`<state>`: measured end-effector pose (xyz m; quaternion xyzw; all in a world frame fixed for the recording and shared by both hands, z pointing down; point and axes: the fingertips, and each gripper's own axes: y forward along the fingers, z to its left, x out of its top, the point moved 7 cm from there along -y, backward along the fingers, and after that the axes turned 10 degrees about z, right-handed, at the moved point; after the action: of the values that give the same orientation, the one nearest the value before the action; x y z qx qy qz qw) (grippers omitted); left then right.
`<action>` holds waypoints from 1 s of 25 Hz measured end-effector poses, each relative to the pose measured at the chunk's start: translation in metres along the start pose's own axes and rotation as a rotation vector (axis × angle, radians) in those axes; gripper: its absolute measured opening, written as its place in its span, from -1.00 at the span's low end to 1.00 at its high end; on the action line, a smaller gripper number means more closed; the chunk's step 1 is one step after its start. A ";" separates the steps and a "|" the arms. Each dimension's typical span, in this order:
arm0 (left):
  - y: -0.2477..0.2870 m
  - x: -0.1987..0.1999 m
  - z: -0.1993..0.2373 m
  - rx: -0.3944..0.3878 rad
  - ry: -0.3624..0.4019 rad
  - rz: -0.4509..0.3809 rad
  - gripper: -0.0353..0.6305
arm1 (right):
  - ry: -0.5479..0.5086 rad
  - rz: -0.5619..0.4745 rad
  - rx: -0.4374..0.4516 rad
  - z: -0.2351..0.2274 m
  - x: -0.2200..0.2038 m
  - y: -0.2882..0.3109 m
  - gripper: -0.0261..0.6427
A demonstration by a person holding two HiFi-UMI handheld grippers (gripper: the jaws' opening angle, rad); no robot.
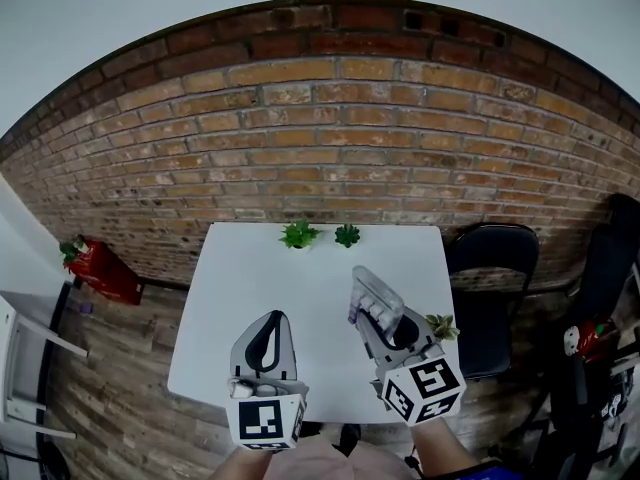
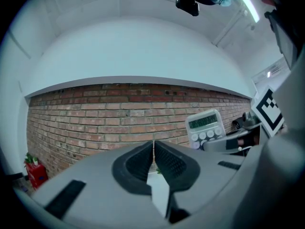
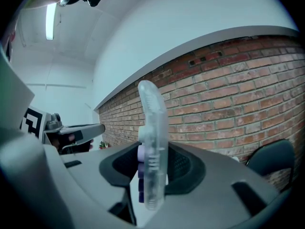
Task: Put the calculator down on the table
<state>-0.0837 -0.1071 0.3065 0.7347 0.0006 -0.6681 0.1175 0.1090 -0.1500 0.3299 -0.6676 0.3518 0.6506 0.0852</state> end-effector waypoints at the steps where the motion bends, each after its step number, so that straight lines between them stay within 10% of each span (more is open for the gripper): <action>1: 0.004 0.000 0.005 0.000 -0.001 -0.002 -0.84 | -0.002 0.004 0.000 0.001 0.002 0.006 -0.51; 25: 0.059 -0.057 0.070 -0.032 -0.064 0.160 -0.84 | 0.101 0.262 0.009 0.010 -0.061 0.108 -0.51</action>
<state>-0.1490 -0.1681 0.3667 0.7086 -0.0512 -0.6797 0.1821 0.0439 -0.2018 0.4221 -0.6473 0.4428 0.6203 -0.0155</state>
